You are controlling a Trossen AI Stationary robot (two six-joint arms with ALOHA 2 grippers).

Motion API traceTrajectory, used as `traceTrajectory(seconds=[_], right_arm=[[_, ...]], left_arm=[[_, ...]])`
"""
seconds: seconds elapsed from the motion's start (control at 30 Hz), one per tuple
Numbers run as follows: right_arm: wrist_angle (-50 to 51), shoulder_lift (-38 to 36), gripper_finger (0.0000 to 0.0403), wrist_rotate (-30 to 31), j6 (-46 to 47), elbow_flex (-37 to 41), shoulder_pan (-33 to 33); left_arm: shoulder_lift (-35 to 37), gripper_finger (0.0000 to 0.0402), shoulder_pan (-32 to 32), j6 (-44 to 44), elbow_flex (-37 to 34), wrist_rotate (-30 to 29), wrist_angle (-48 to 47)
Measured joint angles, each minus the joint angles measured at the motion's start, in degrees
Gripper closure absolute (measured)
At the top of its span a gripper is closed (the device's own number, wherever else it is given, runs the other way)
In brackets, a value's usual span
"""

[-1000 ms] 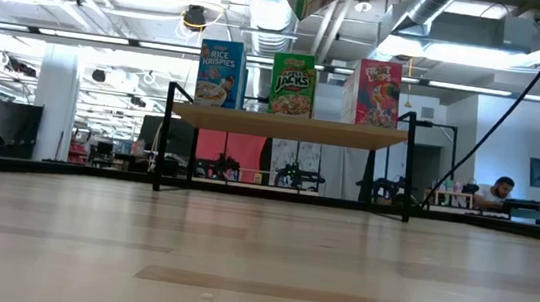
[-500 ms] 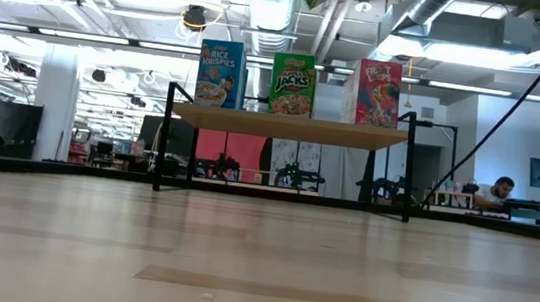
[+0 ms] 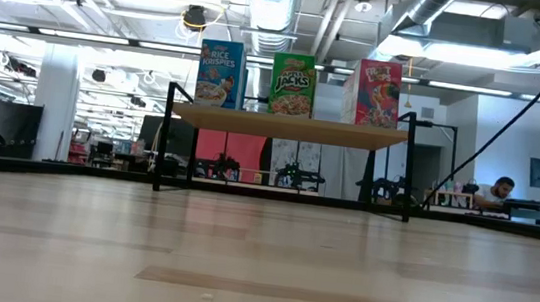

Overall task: Stack cereal on shelf
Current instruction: Put the green cereal box on the shelf aligned with the other green cereal boxes

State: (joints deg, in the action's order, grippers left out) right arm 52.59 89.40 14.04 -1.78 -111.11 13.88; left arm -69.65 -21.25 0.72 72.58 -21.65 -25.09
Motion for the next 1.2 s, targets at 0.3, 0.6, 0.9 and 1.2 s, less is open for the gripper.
traceTrajectory(seconds=[0.3, 0.6, 0.9, 1.2], right_arm=[[0.18, -7.59, 0.0201, 0.00, -5.29, 5.95, 1.97], [-19.15, -20.33, 0.0196, 0.01, -4.08, 31.82, -0.42], [-49.43, -25.62, 0.0196, 1.42, -7.03, 53.69, -4.53], [-65.31, -18.71, 0.0195, 7.49, -7.86, 59.20, -9.76]], left_arm=[[-0.02, 0.0098, -0.07, 3.56, 0.00, 0.10, -1.37], [-0.07, 0.0098, -0.07, 4.01, 0.00, 0.04, -1.43], [-0.09, 0.0098, -0.03, 8.06, -0.02, -0.01, -4.88], [-0.11, 0.0098, -0.05, 11.76, -0.02, -1.39, -11.96]])
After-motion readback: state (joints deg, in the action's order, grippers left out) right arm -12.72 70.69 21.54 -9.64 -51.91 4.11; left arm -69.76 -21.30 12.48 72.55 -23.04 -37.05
